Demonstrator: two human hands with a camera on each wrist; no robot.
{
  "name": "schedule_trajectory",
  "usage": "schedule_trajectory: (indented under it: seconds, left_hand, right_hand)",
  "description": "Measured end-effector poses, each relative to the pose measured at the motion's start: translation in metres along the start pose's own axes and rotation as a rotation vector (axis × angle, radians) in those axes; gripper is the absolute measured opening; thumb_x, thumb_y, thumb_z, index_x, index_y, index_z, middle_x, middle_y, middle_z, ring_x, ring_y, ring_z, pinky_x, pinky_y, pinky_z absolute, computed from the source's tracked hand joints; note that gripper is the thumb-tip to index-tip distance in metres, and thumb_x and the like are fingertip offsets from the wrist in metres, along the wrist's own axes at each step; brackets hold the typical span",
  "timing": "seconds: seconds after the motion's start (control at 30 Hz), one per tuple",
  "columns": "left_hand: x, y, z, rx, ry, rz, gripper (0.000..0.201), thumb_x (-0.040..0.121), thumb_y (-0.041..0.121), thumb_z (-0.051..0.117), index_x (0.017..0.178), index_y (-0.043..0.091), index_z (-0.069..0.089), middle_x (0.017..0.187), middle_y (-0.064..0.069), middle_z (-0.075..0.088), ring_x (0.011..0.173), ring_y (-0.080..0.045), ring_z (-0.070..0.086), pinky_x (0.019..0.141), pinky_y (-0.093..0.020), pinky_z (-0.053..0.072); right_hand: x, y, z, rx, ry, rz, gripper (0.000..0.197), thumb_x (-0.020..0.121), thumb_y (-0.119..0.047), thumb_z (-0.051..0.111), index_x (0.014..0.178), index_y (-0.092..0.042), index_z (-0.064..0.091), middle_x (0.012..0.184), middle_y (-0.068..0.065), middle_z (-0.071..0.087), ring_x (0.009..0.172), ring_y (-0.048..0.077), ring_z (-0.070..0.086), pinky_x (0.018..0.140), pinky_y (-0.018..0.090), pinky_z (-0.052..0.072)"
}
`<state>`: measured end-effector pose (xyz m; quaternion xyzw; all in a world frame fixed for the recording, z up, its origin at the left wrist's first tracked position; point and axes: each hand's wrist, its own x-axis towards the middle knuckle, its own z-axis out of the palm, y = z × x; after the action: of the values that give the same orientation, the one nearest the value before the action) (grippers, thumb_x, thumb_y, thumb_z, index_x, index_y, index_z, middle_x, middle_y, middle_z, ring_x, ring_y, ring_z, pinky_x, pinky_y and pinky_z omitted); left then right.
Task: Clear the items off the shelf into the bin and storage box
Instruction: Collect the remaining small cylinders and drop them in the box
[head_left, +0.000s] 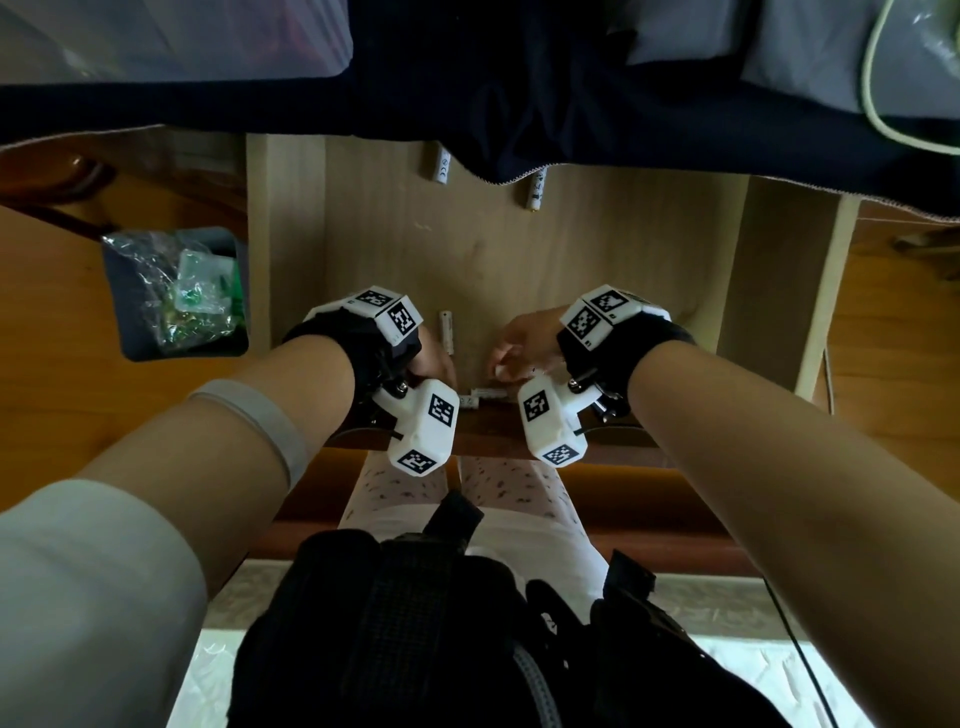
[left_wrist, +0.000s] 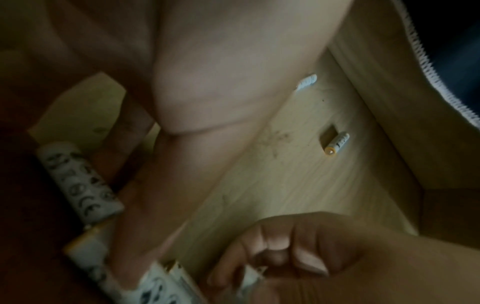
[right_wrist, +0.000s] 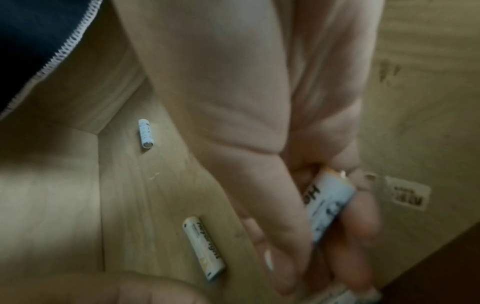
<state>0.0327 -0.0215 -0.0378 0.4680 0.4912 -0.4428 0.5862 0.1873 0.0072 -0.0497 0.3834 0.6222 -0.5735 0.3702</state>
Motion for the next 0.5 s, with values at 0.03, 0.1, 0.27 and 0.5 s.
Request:
schedule_trajectory:
  seconds: [0.03,0.1,0.27,0.5]
  left_hand:
    - [0.003,-0.001,-0.001,0.034,-0.028,0.015,0.039,0.095,0.021,0.046,0.133,0.011,0.049,0.134,-0.007,0.052,0.129,-0.025,0.046,0.102,-0.029,0.039]
    - [0.000,0.000,0.000,0.047,-0.065,0.087,0.038,0.094,0.018,0.049,0.130,0.009,0.051,0.138,-0.013,0.051,0.129,-0.028,0.047,0.100,-0.034,0.040]
    - [0.000,-0.007,0.003,-0.068,-0.074,0.116,0.034,0.090,0.012,0.056,0.123,0.007,0.055,0.094,-0.003,0.059,0.075,-0.010,0.054,0.061,-0.019,0.040]
    - [-0.010,-0.004,0.001,0.124,-0.050,0.095,0.034,0.095,0.015,0.045,0.127,0.005,0.053,0.122,-0.012,0.059,0.095,-0.022,0.054,0.074,-0.024,0.039]
  right_hand:
    - [0.002,-0.002,0.002,-0.032,-0.035,0.018,0.034,0.089,-0.022,0.058,0.122,-0.016,0.061,0.115,-0.001,0.063,0.103,0.017,0.059,0.089,0.031,0.046]
    - [0.007,-0.004,0.004,-0.042,-0.079,0.020,0.036,0.088,-0.019,0.059,0.124,-0.016,0.058,0.119,0.003,0.062,0.104,0.024,0.060,0.092,0.036,0.049]
    - [0.016,-0.003,0.007,-0.085,-0.141,0.003,0.030,0.089,-0.024,0.057,0.118,-0.029,0.061,0.127,0.001,0.061,0.111,0.022,0.058,0.094,0.035,0.050]
    - [0.018,-0.010,0.006,-0.039,-0.249,0.030,0.044,0.089,-0.017,0.058,0.132,-0.010,0.051,0.127,0.009,0.059,0.087,0.012,0.063,0.058,0.015,0.051]
